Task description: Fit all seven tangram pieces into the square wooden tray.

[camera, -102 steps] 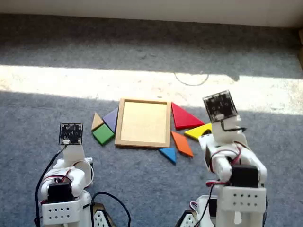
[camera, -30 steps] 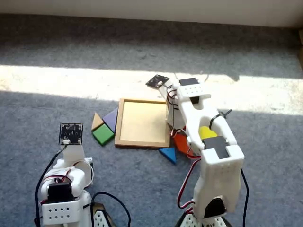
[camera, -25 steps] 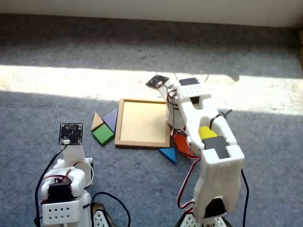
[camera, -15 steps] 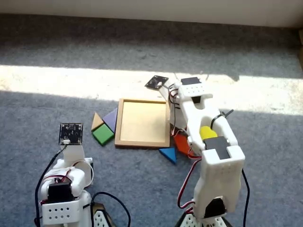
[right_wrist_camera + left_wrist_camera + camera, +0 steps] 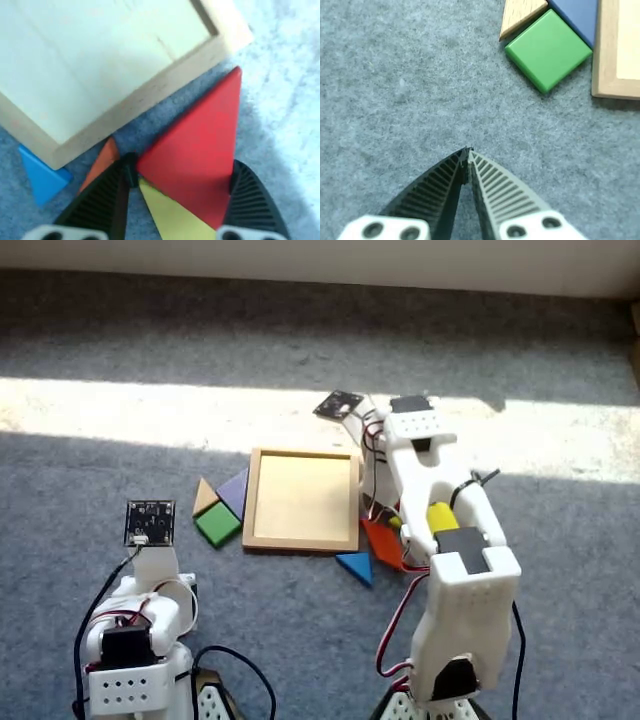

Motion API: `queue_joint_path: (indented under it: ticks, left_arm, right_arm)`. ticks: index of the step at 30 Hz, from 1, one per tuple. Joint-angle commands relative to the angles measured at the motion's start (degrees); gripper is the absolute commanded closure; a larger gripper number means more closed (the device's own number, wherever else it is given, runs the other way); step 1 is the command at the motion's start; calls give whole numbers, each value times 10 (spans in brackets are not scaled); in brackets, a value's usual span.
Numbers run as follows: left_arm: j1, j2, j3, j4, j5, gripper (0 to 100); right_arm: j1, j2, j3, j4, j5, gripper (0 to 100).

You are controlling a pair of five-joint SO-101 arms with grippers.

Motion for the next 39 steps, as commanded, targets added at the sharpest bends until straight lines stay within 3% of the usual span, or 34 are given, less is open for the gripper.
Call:
queue_joint_path:
  ticks: [1, 6, 12, 24, 32, 39]
  left_arm:
    - [0, -21, 11, 3, -4, 994]
    - [0, -21, 11, 3, -4, 994]
    - [0, -21, 11, 3, -4, 994]
    - [0, -21, 11, 3, -4, 994]
    - [0, -21, 11, 3, -4, 994]
    - [0, -21, 11, 3, -4, 994]
  right_arm:
    - [7, -16, -87, 54, -29, 835]
    - [-7, -16, -176, 116, -89, 835]
    - [-83, -16, -223, 164, -217, 835]
    - [-213, 6, -179, 65, -641, 835]
    - [-211, 98, -170, 20, -735, 835]
    - [-194, 104, -171, 21, -737, 834]
